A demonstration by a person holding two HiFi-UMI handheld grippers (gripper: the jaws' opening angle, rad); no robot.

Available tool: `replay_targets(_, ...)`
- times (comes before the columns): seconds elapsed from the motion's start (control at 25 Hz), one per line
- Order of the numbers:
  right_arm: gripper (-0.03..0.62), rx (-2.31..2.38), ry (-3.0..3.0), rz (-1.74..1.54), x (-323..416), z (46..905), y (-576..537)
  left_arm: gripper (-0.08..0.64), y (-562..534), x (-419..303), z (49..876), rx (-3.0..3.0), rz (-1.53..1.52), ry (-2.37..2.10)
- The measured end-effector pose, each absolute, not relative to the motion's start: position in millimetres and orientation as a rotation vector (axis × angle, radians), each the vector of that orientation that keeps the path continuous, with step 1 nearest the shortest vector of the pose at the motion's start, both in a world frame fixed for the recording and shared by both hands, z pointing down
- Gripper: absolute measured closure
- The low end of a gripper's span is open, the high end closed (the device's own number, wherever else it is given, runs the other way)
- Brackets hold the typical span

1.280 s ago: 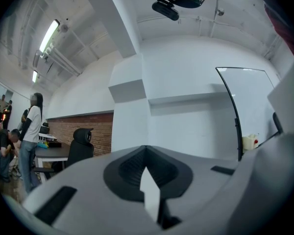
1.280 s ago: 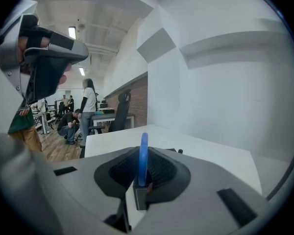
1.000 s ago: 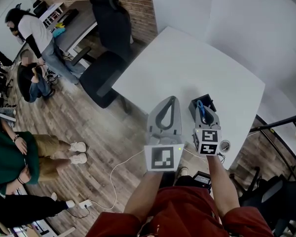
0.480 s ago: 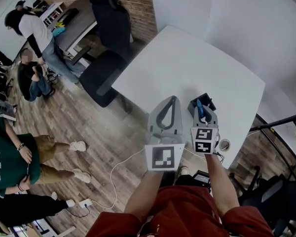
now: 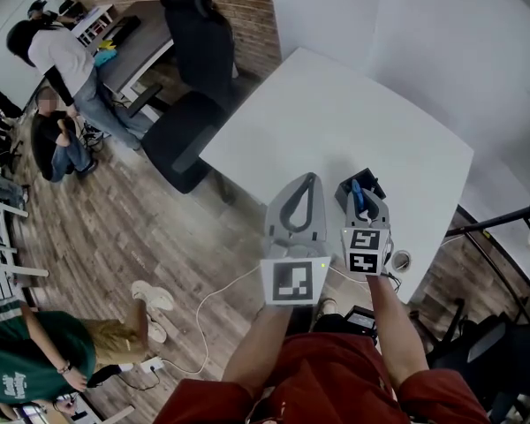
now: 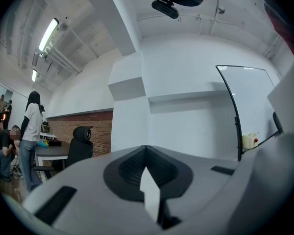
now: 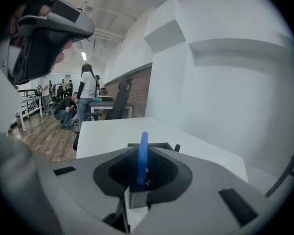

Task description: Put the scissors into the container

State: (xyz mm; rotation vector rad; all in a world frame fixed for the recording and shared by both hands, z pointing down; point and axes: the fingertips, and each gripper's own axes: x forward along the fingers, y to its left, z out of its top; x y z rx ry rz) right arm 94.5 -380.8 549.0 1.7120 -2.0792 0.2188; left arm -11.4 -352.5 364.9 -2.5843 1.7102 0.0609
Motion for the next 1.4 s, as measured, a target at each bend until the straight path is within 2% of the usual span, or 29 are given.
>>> replay_targets(0.16,0.488,1.71,-2.1,0.24,92,549,-382,0.548,-354,-12,365,-2.584,0.059,1.707)
replay_targets(0.52,0.442,1.715,-2.144,0.247,92,540,-382,0.548,-353,-9,364,-2.585,0.058,1.696)
replay_targets(1.4,0.431,1.83,-2.348,0.131,105,450,-366,0.548,-345,6,350,-2.588,0.072,1.655)
